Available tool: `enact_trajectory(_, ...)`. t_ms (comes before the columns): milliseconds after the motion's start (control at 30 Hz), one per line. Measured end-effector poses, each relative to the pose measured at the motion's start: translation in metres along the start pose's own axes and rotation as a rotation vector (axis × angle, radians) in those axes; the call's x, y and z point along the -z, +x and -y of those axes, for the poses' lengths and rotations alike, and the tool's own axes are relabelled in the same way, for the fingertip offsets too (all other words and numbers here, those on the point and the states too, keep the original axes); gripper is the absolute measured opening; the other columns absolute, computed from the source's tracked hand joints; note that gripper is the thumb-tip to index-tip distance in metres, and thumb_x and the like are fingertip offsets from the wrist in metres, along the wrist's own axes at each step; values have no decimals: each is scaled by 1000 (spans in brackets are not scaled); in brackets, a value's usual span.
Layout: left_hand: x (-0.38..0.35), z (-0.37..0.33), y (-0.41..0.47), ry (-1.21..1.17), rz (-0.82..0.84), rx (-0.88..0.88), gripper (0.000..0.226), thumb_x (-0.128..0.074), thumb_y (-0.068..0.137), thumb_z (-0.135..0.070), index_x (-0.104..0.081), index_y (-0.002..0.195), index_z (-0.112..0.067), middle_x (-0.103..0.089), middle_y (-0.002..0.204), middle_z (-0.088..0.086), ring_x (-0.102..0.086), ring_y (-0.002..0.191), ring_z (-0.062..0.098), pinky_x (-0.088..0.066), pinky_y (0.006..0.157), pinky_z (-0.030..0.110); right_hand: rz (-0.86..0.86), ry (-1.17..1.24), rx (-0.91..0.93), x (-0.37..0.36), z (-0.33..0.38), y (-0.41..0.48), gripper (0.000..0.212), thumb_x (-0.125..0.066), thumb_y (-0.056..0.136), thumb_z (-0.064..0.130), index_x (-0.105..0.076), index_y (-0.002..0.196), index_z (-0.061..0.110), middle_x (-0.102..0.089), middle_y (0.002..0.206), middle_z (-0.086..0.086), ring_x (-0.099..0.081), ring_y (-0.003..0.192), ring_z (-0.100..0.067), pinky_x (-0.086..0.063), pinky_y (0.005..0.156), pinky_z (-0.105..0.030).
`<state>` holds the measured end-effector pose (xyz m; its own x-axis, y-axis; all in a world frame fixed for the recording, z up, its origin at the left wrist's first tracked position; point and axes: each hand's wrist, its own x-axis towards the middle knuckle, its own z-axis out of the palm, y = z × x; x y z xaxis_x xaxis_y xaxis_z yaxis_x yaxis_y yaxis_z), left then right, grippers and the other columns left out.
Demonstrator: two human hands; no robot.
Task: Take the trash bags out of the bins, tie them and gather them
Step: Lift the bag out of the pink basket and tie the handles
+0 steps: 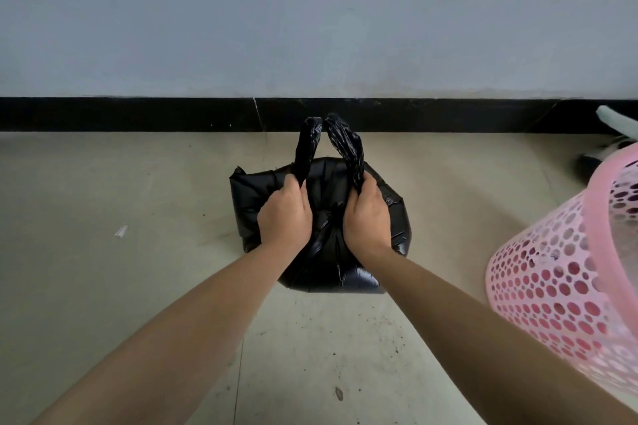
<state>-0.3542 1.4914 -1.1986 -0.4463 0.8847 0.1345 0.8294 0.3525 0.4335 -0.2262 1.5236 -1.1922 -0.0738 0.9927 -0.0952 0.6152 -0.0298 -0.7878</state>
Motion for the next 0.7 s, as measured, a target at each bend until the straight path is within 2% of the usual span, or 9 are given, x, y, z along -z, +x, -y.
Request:
enact_trajectory(133, 2, 0, 2, -25, 98, 48, 31, -33, 107, -35, -39, 86, -12, -43, 58, -3, -47, 55, 26, -26, 47, 32, 48, -75, 10, -4, -6, 4, 43, -34, 104, 18, -39, 146, 10, -55, 135, -13, -52, 121, -30, -40, 94, -33)
enact_trajectory(200, 7, -2, 5, -79, 179, 133, 37, -30, 107, -39, -45, 90, -11, -50, 65, 1, -56, 66, 30, -34, 54, 35, 67, -104, 28, -4, -8, 5, 41, -35, 104, 17, -44, 143, 9, -56, 133, -13, -53, 120, -30, -40, 93, -32)
enact_trajectory(300, 21, -9, 13, -389, 255, 341, 42, -28, 107, -43, -55, 102, -10, -57, 82, -3, -57, 84, 23, -42, 75, 34, 77, -101, 41, 1, -11, 5, 36, -37, 104, 17, -53, 135, 10, -60, 124, -13, -54, 115, -29, -39, 91, -31)
enact_trajectory(367, 32, -15, 18, -624, 173, 416, 43, -33, 107, -38, -63, 102, -9, -60, 86, -7, -56, 84, 14, -40, 79, 29, 54, -78, 32, 5, -9, 4, 35, -36, 104, 22, -55, 132, 11, -61, 122, -11, -54, 114, -27, -40, 93, -33)
enact_trajectory(467, 46, -30, 20, -699, -1, 372, 38, -38, 107, -32, -67, 99, -9, -64, 84, -12, -55, 77, -1, -39, 76, 23, -22, -46, 41, 11, -1, 1, 33, -39, 105, 32, -56, 127, 13, -61, 115, -7, -57, 106, -24, -40, 83, -30)
enact_trajectory(533, 53, -42, 21, -752, -76, 344, 33, -41, 106, -31, -67, 104, -11, -69, 91, -9, -62, 84, 5, -44, 83, 25, -53, -23, 89, 15, 4, -1, 33, -43, 104, 35, -56, 124, 12, -63, 112, -7, -58, 102, -22, -40, 79, -28)
enact_trajectory(600, 61, -56, 24, -905, -110, 356, 31, -42, 106, -30, -66, 108, -10, -72, 97, -3, -67, 91, 9, -50, 87, 23, -54, -28, 104, 20, 7, 0, 31, -45, 104, 33, -56, 122, 11, -63, 111, -8, -58, 100, -23, -40, 78, -27)
enact_trajectory(700, 72, -72, 32, -1257, -102, 533, 29, -36, 108, -26, -59, 99, -11, -68, 78, 2, -68, 70, 16, -53, 71, 26, -57, -40, 54, 29, 11, 3, 27, -40, 105, 25, -56, 121, 9, -57, 110, -9, -51, 86, -20, -35, 75, -29)
